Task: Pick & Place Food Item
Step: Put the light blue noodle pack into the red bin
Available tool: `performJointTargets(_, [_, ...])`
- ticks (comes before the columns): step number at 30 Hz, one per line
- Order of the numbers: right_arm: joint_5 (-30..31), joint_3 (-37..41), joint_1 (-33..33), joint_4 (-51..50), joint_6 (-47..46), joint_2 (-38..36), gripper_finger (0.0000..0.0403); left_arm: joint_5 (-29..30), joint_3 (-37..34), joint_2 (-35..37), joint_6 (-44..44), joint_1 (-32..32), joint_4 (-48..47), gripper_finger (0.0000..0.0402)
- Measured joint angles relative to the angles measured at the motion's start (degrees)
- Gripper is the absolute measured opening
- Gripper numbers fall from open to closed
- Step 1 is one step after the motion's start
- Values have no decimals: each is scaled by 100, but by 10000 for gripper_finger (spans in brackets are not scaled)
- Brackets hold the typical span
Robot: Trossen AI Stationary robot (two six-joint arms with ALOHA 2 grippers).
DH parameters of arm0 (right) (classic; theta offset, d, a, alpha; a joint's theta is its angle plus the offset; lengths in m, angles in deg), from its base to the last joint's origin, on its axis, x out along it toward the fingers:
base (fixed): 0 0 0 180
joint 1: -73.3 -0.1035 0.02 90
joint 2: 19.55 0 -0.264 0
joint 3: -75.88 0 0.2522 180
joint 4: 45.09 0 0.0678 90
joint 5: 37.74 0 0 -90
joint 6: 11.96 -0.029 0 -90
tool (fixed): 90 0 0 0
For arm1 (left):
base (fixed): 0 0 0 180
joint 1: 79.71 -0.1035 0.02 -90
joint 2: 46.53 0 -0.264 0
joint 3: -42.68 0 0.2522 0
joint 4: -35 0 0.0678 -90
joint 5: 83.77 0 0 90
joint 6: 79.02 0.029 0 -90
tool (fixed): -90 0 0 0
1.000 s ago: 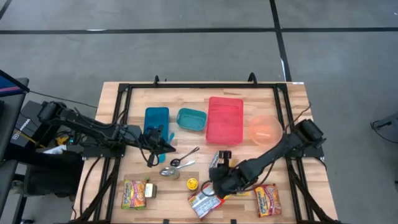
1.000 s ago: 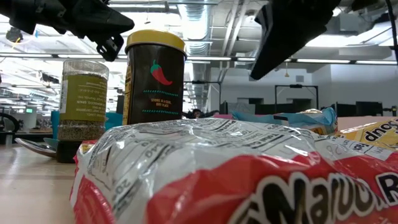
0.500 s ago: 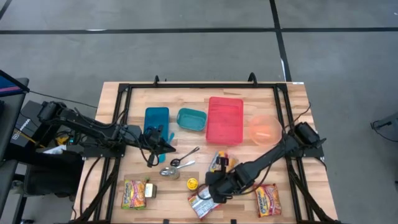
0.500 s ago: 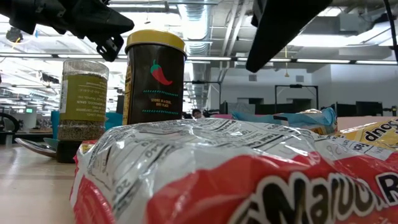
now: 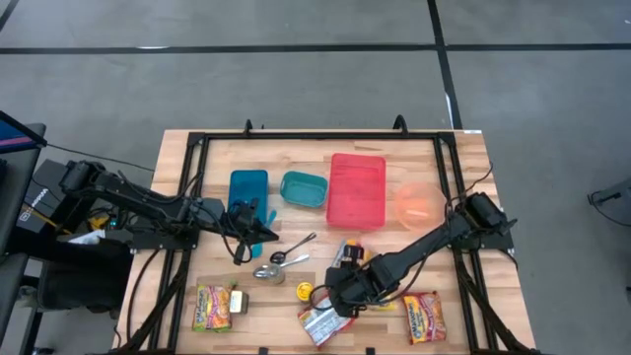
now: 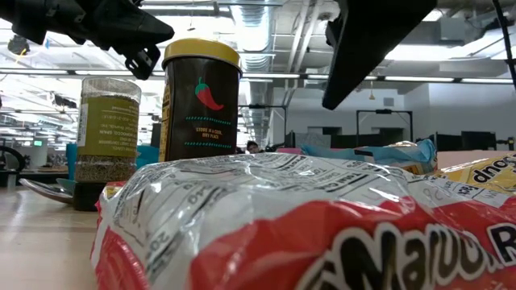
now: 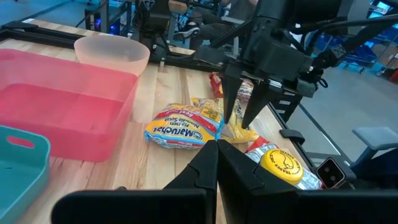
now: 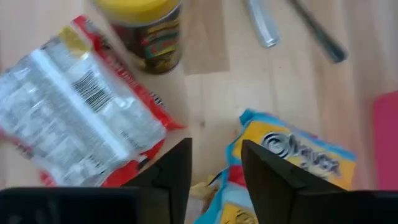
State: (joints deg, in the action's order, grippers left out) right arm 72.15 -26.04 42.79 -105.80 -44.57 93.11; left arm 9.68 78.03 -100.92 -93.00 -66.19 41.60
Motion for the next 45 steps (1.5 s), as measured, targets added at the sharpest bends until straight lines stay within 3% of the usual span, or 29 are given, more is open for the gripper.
performJointTargets(6, [424, 2, -110, 57, -1, 116, 135, -1, 0, 0, 0, 0, 0, 0])
performJointTargets(13, [482, 44, -108, 75, -46, 337, 113, -2, 0, 0, 0, 0, 0, 0])
performJointTargets(45, [742, -2, 36, -102, -237, 721, 102, -17, -2, 0, 0, 0, -48, 0])
